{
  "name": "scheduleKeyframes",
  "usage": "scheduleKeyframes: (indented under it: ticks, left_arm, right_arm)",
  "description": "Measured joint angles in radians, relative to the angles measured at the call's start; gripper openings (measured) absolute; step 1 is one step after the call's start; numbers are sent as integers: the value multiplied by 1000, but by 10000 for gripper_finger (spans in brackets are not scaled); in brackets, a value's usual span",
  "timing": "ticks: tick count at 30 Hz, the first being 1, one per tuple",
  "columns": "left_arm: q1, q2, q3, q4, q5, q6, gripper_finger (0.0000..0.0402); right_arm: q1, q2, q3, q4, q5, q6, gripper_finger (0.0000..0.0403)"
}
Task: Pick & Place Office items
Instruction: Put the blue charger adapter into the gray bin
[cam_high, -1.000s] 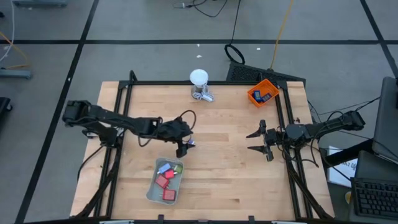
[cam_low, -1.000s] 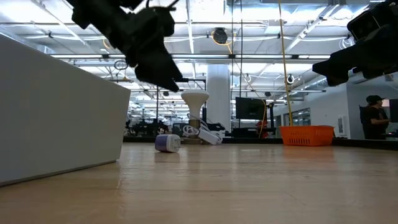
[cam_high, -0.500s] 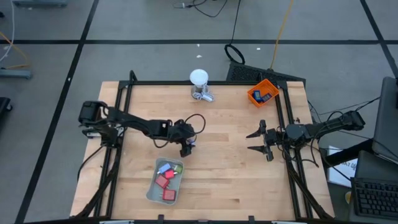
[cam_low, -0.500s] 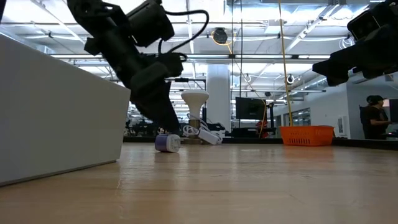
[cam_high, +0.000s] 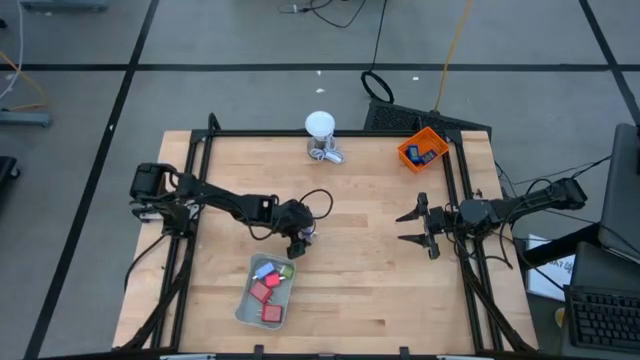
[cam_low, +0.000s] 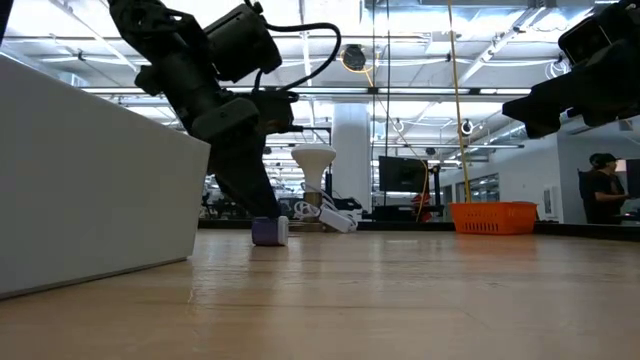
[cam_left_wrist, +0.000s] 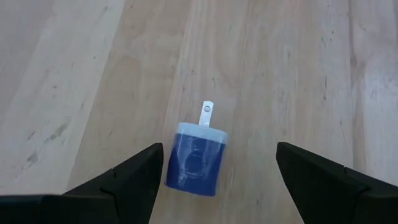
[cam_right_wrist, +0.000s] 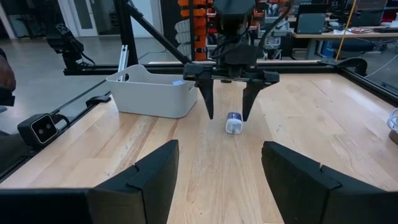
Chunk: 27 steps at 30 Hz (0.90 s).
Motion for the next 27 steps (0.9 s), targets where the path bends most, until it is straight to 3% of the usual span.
scheduleKeyframes:
  ticks: [16,27]
  left_arm:
    - [0,0,0,0,-14,97,314]
    - [0,0,0,0,-57,105,251]
  right_arm:
    - [0,0,0,0,0,0,220]
    - [0,0,0,0,0,0,220]
